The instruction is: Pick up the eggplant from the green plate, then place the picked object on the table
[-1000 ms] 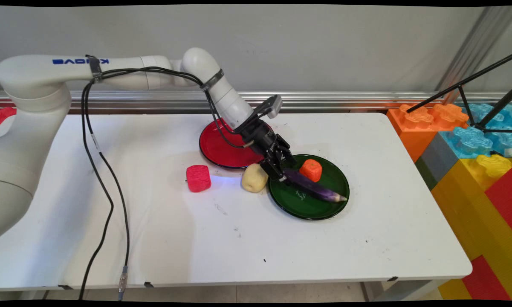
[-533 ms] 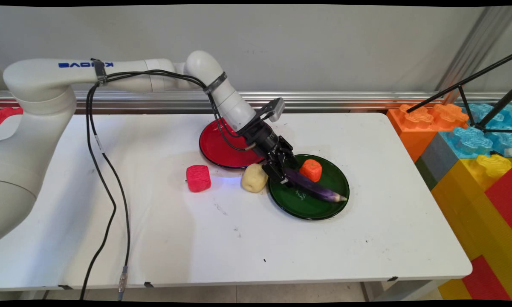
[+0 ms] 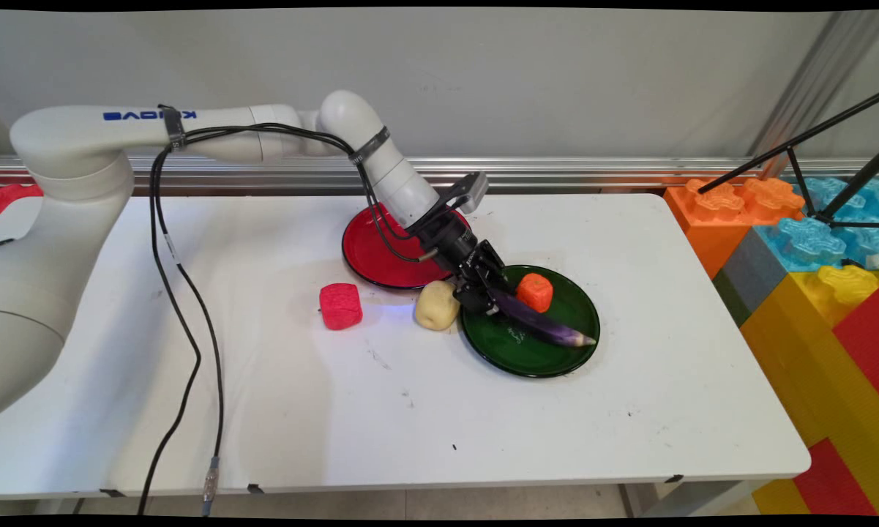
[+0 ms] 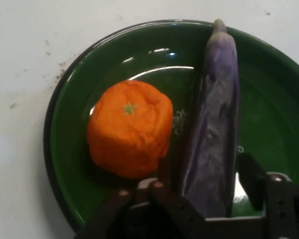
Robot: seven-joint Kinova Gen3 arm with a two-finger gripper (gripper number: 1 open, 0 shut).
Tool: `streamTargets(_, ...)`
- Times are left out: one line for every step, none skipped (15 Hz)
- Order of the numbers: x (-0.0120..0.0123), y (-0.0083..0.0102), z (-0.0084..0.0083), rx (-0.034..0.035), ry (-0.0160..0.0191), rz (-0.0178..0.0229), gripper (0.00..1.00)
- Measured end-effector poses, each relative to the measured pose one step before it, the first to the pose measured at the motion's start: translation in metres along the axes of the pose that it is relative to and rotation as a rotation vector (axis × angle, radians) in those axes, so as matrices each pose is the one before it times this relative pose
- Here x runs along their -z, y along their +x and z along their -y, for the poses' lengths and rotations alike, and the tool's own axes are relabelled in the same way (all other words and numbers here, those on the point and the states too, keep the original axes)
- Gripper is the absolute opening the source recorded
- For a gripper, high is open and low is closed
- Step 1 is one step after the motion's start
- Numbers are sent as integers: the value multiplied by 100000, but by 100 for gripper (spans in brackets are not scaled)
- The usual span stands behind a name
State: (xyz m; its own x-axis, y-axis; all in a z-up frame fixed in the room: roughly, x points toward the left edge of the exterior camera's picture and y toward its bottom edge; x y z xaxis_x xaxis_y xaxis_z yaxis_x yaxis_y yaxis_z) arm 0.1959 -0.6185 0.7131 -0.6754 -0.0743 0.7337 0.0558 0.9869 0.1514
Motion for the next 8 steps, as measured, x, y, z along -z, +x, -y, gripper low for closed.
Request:
streamTargets(-22,-70,-6,-223,-134,177,0)
streamTargets(-11,-64,-16,-198,-98,151,0)
streamTargets(-7,-122,-55,-280,-242,298,0)
streamTargets(-13,-107,-57,-265,-232,280,0)
streamTargets(-3,-94,-95,-234,-318,295,0)
streamTargets(23,-82,-97,-162,-206,191,0)
streamTargets(6,-95,-114,-160,-270,243,0)
streamTargets(45,-63,-116,-152,-220,184,0)
